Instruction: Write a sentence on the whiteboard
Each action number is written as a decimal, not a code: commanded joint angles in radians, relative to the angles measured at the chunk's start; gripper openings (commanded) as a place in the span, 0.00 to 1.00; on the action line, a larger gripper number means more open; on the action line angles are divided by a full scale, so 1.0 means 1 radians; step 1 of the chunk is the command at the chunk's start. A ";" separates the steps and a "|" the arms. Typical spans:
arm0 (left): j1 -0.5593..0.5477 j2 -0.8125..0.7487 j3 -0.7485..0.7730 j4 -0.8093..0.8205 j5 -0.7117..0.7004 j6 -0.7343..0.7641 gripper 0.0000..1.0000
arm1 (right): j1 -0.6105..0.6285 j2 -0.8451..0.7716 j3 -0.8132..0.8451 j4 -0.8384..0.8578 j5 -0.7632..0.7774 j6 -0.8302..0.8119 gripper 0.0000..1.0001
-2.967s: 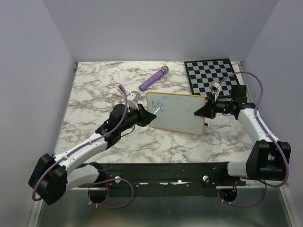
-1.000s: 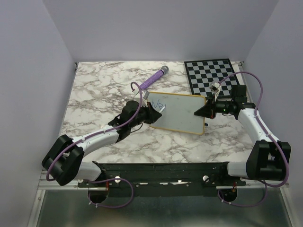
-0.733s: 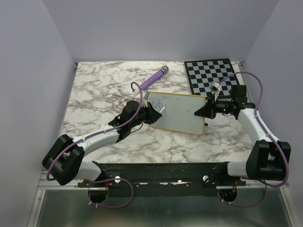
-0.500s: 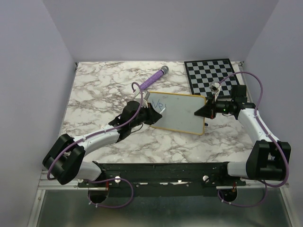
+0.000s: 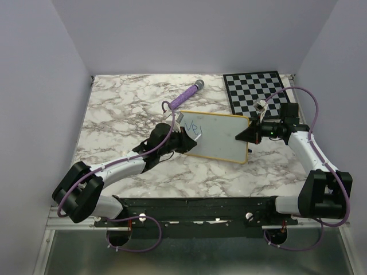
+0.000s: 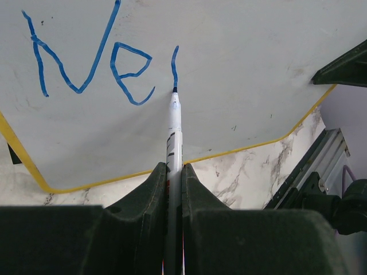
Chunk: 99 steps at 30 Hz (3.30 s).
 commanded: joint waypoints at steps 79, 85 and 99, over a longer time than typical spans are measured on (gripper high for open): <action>-0.001 0.061 0.068 -0.056 0.025 0.016 0.00 | 0.006 -0.002 0.016 -0.022 0.008 -0.029 0.01; 0.000 0.071 0.065 -0.053 0.043 0.016 0.00 | 0.006 -0.002 0.016 -0.023 0.008 -0.029 0.01; -0.001 0.076 0.065 -0.053 0.048 0.016 0.00 | 0.006 -0.003 0.016 -0.022 0.008 -0.029 0.01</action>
